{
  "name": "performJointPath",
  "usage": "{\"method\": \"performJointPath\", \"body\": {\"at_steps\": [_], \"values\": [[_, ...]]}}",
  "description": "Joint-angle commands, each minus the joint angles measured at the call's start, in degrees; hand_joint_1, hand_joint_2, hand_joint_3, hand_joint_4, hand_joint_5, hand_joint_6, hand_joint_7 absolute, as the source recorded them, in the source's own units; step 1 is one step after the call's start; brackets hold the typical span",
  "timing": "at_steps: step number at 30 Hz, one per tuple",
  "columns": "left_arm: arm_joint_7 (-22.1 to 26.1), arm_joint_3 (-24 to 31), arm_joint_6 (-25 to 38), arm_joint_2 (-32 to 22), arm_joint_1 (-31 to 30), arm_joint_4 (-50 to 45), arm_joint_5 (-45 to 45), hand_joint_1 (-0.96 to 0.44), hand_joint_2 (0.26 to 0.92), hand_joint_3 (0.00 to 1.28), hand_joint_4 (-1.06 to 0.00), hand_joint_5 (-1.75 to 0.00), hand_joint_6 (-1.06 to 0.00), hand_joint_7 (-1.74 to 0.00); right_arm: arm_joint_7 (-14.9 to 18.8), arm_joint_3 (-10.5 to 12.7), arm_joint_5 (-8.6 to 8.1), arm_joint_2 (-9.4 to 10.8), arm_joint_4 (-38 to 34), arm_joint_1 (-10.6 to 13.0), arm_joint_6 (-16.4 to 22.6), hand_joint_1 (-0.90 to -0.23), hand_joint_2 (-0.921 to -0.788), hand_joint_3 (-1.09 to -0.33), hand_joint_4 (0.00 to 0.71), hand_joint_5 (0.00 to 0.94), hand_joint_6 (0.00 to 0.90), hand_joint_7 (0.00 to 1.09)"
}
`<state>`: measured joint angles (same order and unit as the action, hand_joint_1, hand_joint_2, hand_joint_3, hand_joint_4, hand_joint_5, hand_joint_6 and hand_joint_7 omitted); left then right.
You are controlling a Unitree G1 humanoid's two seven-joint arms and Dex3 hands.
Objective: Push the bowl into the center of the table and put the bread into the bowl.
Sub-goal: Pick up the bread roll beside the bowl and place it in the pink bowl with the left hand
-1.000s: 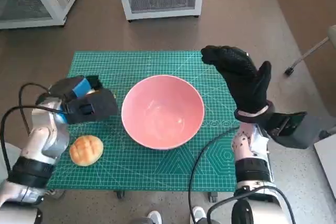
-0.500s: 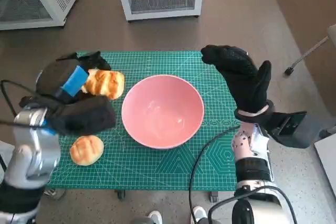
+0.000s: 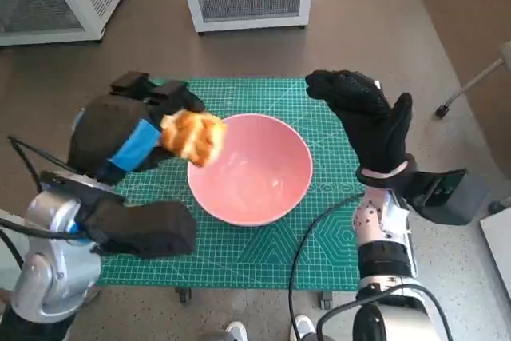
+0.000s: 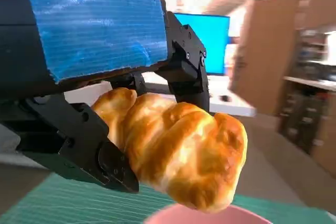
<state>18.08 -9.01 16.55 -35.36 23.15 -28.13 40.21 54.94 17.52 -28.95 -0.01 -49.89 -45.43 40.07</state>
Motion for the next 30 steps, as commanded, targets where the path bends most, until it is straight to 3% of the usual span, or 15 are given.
{"method": "performJointPath", "body": {"at_steps": [1,8,15,30], "values": [[0.7,-1.9,-3.3,1.3,0.1,1.1,0.0,0.0,0.917,0.03,-0.7,-1.24,-0.72,-0.99,0.5,-0.3,-0.02,-0.1,0.1,1.8,-0.5,-0.609,-0.921,-0.611,0.243,0.002,0.367,0.0],[1.6,-3.6,-6.9,3.4,1.6,5.4,-1.2,0.0,0.918,0.04,-0.68,-1.28,-0.73,-0.95,0.5,-0.4,-0.23,-0.1,0.8,2.3,-0.7,-0.608,-0.921,-0.613,0.243,0.001,0.367,0.0],[1.6,-4.8,-9.8,5.0,3.4,10.4,-1.4,0.0,0.92,0.05,-0.67,-1.21,-0.68,-1.08,0.0,-0.6,-0.18,-0.2,2.0,3.0,-0.8,-0.605,-0.921,-0.617,0.243,0.001,0.37,0.0],[2.0,-5.3,-10.6,6.8,4.6,14.9,-1.0,0.0,0.92,0.08,-0.66,-1.18,-0.63,-1.18,-1.1,-1.0,-0.08,-0.3,4.8,4.6,-1.5,-0.596,-0.921,-0.625,0.242,0.0,0.368,0.0]]}}
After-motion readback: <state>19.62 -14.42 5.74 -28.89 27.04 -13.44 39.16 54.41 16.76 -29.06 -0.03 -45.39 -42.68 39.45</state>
